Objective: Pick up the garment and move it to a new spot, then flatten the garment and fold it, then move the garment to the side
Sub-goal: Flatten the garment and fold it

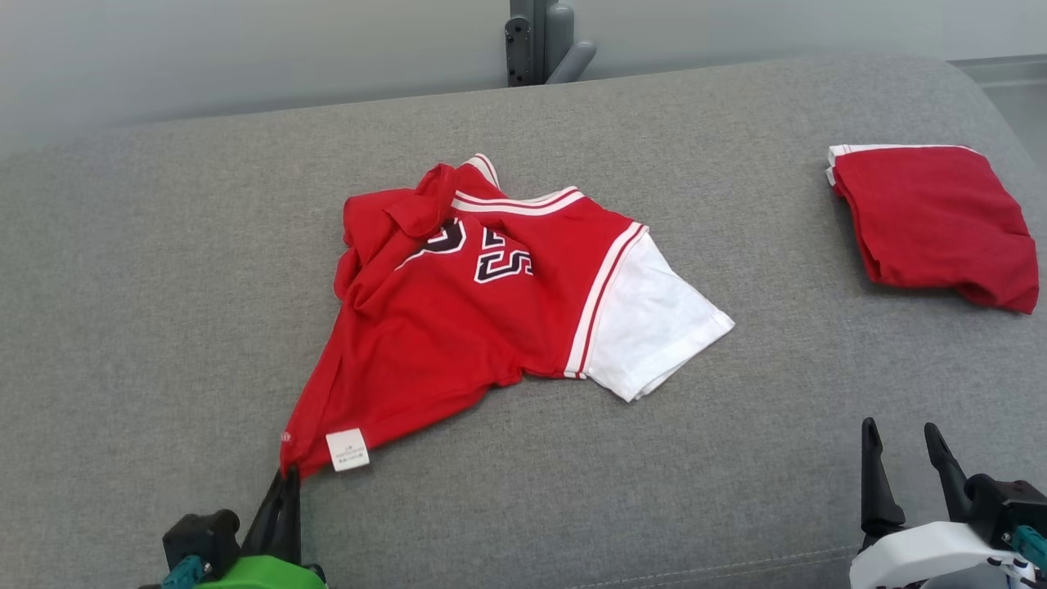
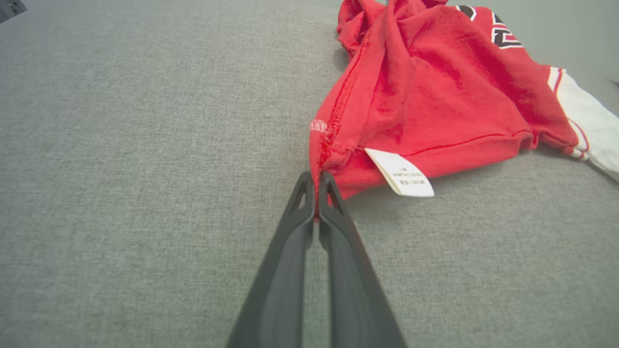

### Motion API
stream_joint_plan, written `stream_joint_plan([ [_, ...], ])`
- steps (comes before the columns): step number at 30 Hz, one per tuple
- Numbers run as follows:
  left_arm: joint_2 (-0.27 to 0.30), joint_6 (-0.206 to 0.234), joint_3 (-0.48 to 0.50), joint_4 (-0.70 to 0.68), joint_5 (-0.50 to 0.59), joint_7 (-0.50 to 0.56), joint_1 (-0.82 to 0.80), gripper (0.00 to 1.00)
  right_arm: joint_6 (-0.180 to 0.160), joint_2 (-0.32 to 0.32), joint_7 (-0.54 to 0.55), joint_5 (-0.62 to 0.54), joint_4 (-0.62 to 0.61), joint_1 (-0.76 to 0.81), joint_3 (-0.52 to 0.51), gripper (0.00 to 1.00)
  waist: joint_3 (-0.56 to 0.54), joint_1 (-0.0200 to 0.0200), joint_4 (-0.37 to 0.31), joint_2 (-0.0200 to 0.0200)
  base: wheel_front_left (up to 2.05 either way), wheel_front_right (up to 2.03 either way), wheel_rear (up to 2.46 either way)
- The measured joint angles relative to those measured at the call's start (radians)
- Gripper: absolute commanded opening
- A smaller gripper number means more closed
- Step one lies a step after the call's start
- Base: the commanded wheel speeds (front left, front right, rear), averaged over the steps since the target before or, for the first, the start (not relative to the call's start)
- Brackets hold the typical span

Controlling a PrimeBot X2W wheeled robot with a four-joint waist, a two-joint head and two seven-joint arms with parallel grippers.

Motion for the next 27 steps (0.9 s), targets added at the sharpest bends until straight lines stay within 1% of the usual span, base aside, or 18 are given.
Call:
stream_joint_plan([
  [1,0.006,-0.013,0.000,-0.001,-0.003,0.000,0.010,0.00,0.000,0.000,0.000,0.000,0.003,0.003,-0.001,1.00,-0.002,0.0000,0.005,0.0000,0.00,0.00,0.00],
  [3,0.009,-0.016,-0.003,0.004,-0.005,0.000,0.020,0.00,0.000,0.000,0.000,0.000,0.005,0.004,0.003,1.00,-0.005,0.0000,0.009,0.0000,0.00,0.00,0.00],
  [5,0.021,-0.035,-0.016,0.025,-0.001,0.007,0.029,0.00,0.000,0.001,0.000,0.000,0.010,0.004,0.008,1.00,-0.012,0.0000,0.017,0.0000,0.00,0.00,0.00],
  [7,0.027,-0.040,-0.026,0.053,0.002,0.011,0.030,0.00,0.000,0.000,0.000,0.000,0.012,0.005,0.013,1.00,-0.020,0.0000,0.024,0.0000,0.00,0.00,0.00],
  [8,0.031,-0.040,-0.033,0.070,0.014,0.010,0.030,0.30,0.000,0.000,0.000,0.000,0.014,0.005,0.016,1.00,-0.024,0.0000,0.027,0.0000,0.00,0.00,0.00],
  [9,0.031,-0.034,-0.031,0.087,0.018,0.010,0.030,0.90,0.000,0.000,0.000,-0.001,0.016,0.005,0.019,1.00,-0.028,0.0000,0.029,0.0000,0.00,0.00,0.00],
  [10,0.030,-0.031,-0.030,0.102,0.021,0.007,0.029,1.00,0.000,0.001,0.000,-0.003,0.017,0.005,0.021,1.00,-0.032,0.0000,0.031,0.0000,0.00,0.00,0.00],
  [12,0.014,-0.018,-0.009,0.121,0.023,0.005,0.029,1.00,0.000,0.001,0.000,-0.009,0.017,0.012,0.021,1.00,-0.050,0.0000,0.034,0.0000,0.00,0.00,0.00],
  [14,0.008,-0.012,0.012,0.103,0.024,0.004,0.033,1.00,0.000,0.000,0.000,-0.023,0.016,0.023,0.020,1.00,-0.065,0.0000,0.035,0.0000,0.00,0.00,0.00],
  [19,0.006,0.001,0.088,-0.084,0.080,0.002,0.119,1.00,0.000,0.001,0.000,-0.086,-0.023,0.040,0.000,1.00,-0.104,0.0000,0.035,0.0000,0.00,0.00,0.00],
  [21,0.004,0.007,0.117,-0.165,0.122,0.001,0.161,1.00,0.000,0.001,0.000,-0.111,-0.044,0.040,-0.016,1.00,-0.116,0.0000,0.034,0.0000,0.00,0.00,0.00],
  [24,-0.016,0.015,0.160,-0.272,0.172,0.000,0.218,1.00,0.000,-0.008,0.000,-0.129,-0.065,0.040,-0.030,1.00,-0.134,0.0000,0.033,0.0000,0.00,0.00,0.00],
  [27,-0.027,-0.002,0.184,-0.333,0.220,0.000,0.261,1.00,0.000,-0.020,0.000,-0.138,-0.077,0.043,-0.031,1.00,-0.151,0.0000,0.032,0.0000,0.00,0.00,0.00],
])
